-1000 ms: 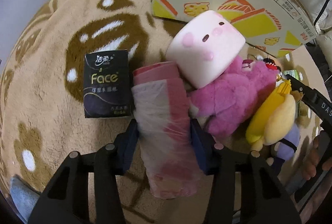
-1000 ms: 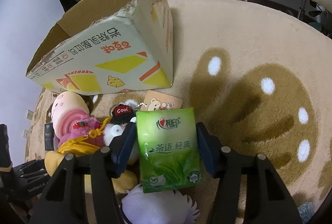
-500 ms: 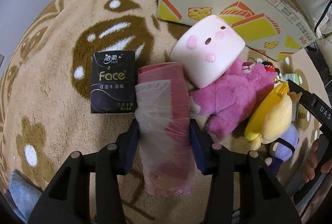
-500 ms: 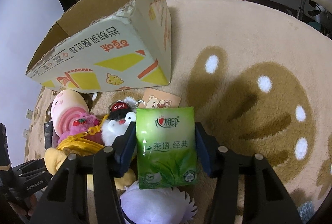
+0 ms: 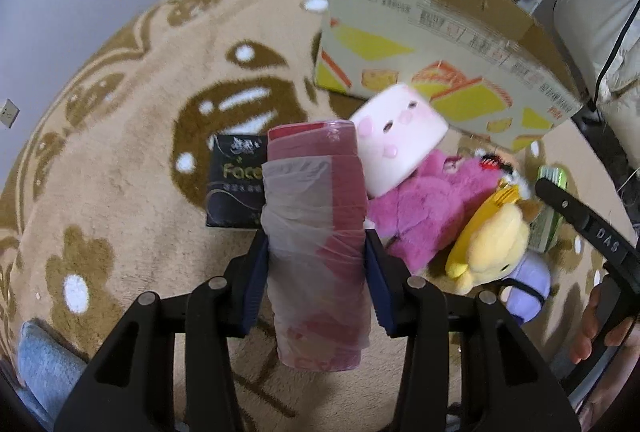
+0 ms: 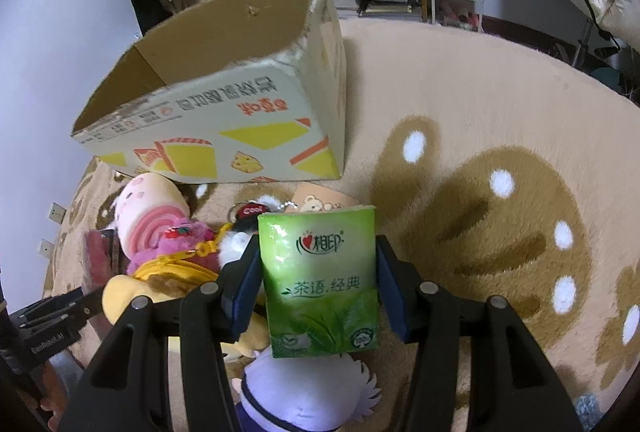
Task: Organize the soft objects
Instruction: 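Lift the green pack with the right gripper while the left gripper lifts the pink roll toward the box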
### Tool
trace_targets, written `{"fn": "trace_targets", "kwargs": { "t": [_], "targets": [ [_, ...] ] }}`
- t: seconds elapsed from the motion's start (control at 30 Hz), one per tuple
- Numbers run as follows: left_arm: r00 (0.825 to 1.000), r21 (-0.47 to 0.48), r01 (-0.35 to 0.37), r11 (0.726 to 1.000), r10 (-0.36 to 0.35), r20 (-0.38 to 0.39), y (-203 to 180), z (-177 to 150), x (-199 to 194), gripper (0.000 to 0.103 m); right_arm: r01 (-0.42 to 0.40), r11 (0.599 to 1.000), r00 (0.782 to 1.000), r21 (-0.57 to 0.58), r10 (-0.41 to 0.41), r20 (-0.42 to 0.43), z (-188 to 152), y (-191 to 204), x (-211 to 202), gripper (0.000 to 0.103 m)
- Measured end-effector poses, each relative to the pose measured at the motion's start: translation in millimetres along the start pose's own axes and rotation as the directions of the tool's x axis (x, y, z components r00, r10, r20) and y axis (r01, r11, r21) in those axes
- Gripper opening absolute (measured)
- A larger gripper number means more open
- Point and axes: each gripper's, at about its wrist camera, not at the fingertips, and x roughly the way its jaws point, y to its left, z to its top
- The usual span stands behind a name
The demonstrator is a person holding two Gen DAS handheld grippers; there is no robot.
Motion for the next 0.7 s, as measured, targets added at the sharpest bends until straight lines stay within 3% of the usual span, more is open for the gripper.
{"fn": "trace_targets", "kwargs": {
  "t": [0.13, 0.33, 0.7],
  "targets": [
    [0.998, 0.006, -0.01, 1.0, 0.01, 0.067, -3.1, -4.1, -17.5, 0.044, 0.002, 1.0, 0.999, -0.023, -0.001, 0.04, 1.2, 5.9, -10.4, 0.056],
    [0.98, 0.046, -0.007, 0.999, -0.002, 0.197, -14.8, -1.1, -43.6, 0.044, 0.03, 0.997, 0.992, -0.065, -0.022, 0.123, 3.0, 16.9, -33.2, 0.056],
    [0.922, 0.087, -0.026, 0.996, -0.01, 0.387, -23.5, 3.8, -84.4, 0.044, 0.01, 0.995, 0.954, -0.103, 0.021, 0.299, 11.6, 28.8, -75.7, 0.056]
  ]
}}
